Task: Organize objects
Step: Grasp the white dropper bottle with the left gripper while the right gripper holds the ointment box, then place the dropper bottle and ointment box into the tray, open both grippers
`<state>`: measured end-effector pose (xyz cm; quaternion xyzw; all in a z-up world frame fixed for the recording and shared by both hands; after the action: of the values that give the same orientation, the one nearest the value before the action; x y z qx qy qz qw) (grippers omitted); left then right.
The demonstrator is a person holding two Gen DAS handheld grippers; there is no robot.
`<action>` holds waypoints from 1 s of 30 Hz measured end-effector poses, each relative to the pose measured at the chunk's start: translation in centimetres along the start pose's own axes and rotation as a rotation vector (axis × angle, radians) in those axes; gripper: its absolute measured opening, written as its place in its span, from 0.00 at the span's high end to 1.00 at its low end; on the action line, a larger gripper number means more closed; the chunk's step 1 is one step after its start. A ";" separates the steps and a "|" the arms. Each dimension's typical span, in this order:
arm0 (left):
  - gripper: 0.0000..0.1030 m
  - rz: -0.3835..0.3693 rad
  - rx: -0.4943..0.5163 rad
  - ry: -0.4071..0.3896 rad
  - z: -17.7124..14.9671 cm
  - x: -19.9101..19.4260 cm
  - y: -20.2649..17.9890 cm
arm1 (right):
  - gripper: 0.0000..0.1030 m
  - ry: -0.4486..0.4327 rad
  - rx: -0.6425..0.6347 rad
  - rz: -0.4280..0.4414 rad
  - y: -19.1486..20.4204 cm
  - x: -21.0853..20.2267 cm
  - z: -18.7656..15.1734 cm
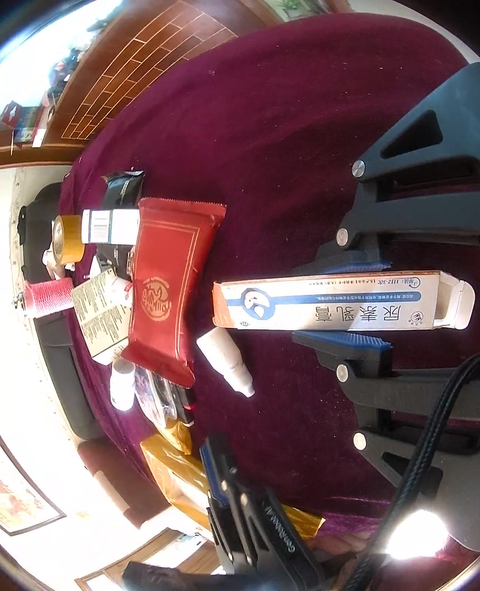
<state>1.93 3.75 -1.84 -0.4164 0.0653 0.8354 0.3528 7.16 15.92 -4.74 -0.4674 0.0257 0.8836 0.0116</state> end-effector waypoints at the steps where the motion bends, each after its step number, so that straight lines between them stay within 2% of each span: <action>1: 0.54 -0.015 0.005 -0.007 0.3 0.4 -0.4 | 0.78 0.002 0.004 0.003 -0.1 0.1 -0.1; 2: 0.49 -0.025 0.020 -0.005 0.7 1.2 -1.1 | 0.78 0.005 0.008 0.008 -0.1 0.2 -0.1; 4: 0.47 -0.016 0.073 0.019 1.3 3.0 -2.3 | 0.78 0.008 0.013 0.012 -0.4 0.3 -0.2; 6: 0.47 0.030 0.130 0.059 1.5 5.2 -2.9 | 0.78 0.006 0.020 0.015 -0.8 0.2 -0.1; 7: 0.48 0.064 0.151 0.104 1.3 6.8 -3.0 | 0.77 0.006 0.024 0.017 -1.0 0.2 -0.1; 8: 0.62 0.061 0.149 0.117 1.1 7.5 -3.2 | 0.77 0.005 0.031 0.020 -1.3 0.1 -0.1; 9: 0.80 0.035 0.135 0.098 1.4 7.4 -3.4 | 0.77 0.004 0.036 0.023 -1.5 0.0 -0.1; 10: 0.79 0.027 0.112 0.120 1.2 7.5 -3.4 | 0.77 0.004 0.040 0.029 -1.6 -0.1 -0.1; 14: 0.79 -0.023 0.049 0.060 0.8 4.7 -3.0 | 0.77 -0.012 0.042 0.062 -1.4 -0.9 0.5; 16: 0.79 -0.065 -0.003 0.018 0.4 1.8 -2.1 | 0.77 -0.024 0.034 0.085 -0.7 -1.3 0.9; 19: 0.79 -0.081 -0.060 -0.051 0.2 -2.7 -0.3 | 0.77 -0.037 0.009 0.151 1.7 -2.1 2.1; 22: 0.79 -0.061 -0.121 -0.129 0.7 -8.0 2.9 | 0.77 -0.041 -0.016 0.231 5.0 -3.1 3.5; 24: 0.79 -0.012 -0.174 -0.161 0.8 -11.3 6.6 | 0.77 -0.040 -0.036 0.314 8.0 -4.0 4.9; 25: 0.79 0.017 -0.202 -0.167 0.8 -12.2 8.4 | 0.77 -0.038 -0.042 0.356 9.4 -4.4 5.5; 27: 0.79 0.123 -0.262 -0.165 0.6 -14.1 13.3 | 0.77 -0.026 -0.055 0.457 13.3 -5.2 7.2; 30: 0.79 0.209 -0.363 -0.144 0.1 -15.4 19.9 | 0.77 0.015 -0.063 0.590 19.8 -5.4 9.8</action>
<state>-4.73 -19.25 5.94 -0.4032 -0.0687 0.8931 0.1874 1.26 -3.29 5.89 -0.4465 0.1331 0.8457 -0.2602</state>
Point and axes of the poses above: each gripper's, at about its wrist camera, not at the fingertips, and x roughly the way its jaws point, y to its left, z to its top, the point moved 9 cm from there along x, roughly the way its jaws point, and after that the axes turned 12 degrees about -z, right-handed, at the moved point
